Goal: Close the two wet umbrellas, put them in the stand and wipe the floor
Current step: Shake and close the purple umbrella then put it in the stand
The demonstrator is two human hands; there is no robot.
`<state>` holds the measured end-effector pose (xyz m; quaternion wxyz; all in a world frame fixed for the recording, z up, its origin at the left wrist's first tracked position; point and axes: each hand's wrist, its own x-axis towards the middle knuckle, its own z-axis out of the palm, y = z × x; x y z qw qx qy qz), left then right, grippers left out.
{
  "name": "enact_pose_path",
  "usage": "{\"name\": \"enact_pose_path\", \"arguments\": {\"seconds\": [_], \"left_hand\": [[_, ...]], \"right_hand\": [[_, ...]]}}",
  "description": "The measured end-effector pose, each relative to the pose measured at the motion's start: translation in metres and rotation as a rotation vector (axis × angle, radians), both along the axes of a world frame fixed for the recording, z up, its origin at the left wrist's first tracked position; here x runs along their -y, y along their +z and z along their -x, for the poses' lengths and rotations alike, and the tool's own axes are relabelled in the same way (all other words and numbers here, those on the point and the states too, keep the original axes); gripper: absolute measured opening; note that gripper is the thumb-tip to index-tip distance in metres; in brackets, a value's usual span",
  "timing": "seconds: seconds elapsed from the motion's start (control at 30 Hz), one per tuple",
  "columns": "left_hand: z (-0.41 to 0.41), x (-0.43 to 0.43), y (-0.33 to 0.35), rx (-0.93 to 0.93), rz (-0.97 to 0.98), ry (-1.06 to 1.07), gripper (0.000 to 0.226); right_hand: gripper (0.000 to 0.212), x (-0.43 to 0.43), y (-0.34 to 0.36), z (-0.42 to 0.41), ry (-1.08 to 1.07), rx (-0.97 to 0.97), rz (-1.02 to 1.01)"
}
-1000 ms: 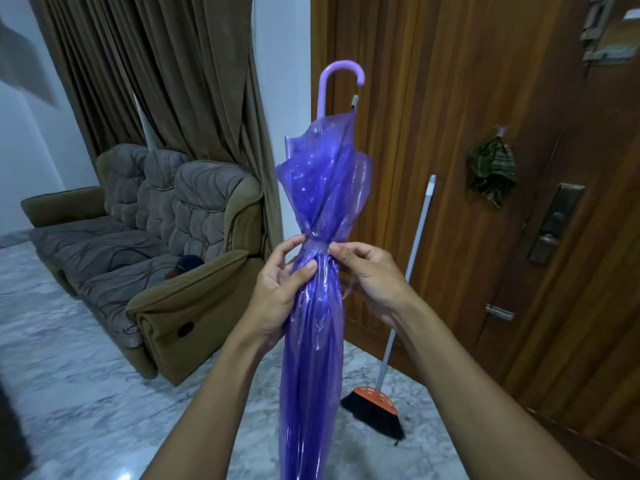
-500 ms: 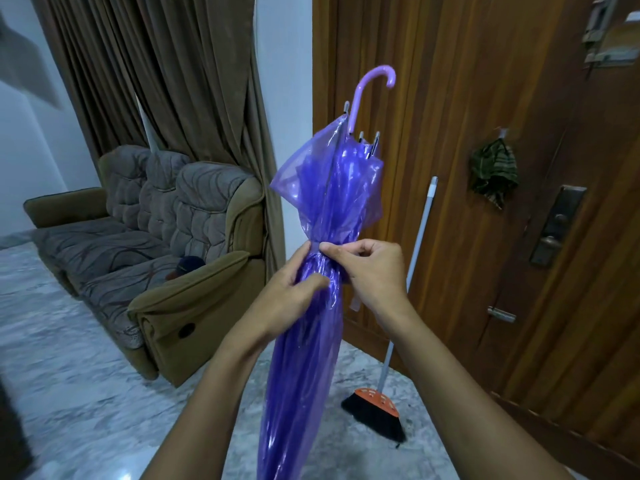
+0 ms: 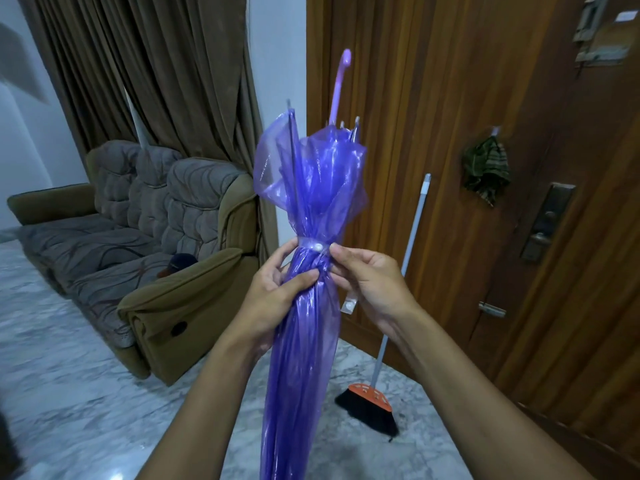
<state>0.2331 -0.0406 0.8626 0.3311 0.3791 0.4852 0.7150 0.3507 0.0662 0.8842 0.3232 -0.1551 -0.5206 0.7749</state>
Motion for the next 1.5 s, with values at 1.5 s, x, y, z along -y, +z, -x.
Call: {"name": "enact_pose_path", "arguments": {"seconds": [1.5], "left_hand": [[-0.017, 0.005, -0.004, 0.017, -0.068, 0.024, 0.054]], "right_hand": [[0.020, 0.005, 0.003, -0.015, -0.170, 0.045, -0.208]]}}
